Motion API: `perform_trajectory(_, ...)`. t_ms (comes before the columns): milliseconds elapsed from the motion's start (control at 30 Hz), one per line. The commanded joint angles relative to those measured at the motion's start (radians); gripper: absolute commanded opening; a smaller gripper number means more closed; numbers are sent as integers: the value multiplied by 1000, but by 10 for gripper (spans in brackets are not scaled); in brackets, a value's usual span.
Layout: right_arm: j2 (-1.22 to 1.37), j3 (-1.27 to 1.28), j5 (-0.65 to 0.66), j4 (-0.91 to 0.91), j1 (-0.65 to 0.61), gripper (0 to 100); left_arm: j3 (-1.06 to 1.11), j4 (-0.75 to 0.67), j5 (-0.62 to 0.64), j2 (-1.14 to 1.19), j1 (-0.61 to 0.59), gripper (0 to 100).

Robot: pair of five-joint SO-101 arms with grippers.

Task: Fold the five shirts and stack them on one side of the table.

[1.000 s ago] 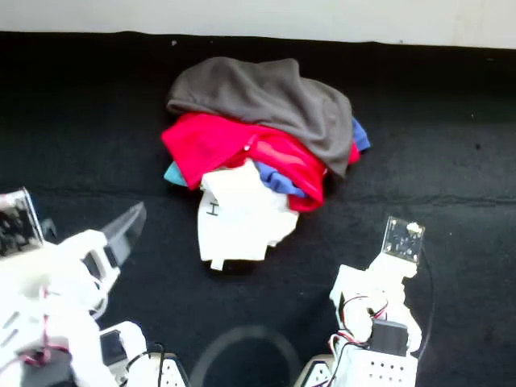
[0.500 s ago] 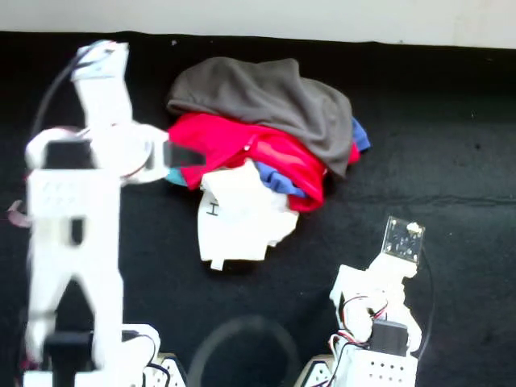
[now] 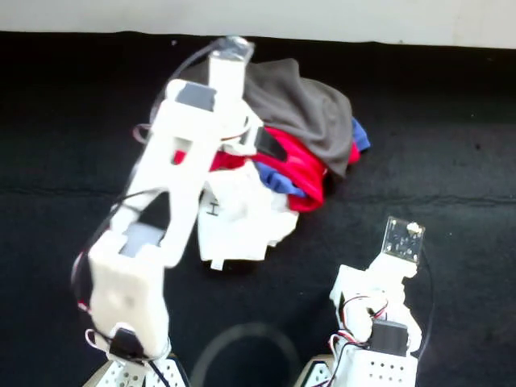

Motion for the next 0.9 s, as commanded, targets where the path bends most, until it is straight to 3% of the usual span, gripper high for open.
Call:
perform_trajectory(0, -8, 137, -8, 1, 8, 131, -196, -9, 2, 211, 16, 450)
perform_trajectory(200, -8, 137, -8, 1, 8, 131, -473, 173, 0, 484, -61, 393)
perform_trajectory(267, -8, 137, -8, 1, 8, 131, -570, 256, 0, 539, -120, 303)
perform_trajectory(400, -8, 137, -8, 1, 8, 131, -751, 356, 0, 619, -266, 21)
perform_trajectory(433, -8, 137, -8, 1, 8, 131, -786, 370, 0, 631, -308, 2)
perform_trajectory(500, -8, 137, -8, 1, 8, 131, -843, 390, 2, 645, -397, 35)
perform_trajectory(733, -8, 137, -8, 1, 8, 131, -1013, 396, -2, 588, -782, 8)
perform_trajectory(867, -8, 137, -8, 1, 8, 131, -1116, 397, -97, 524, -969, 8)
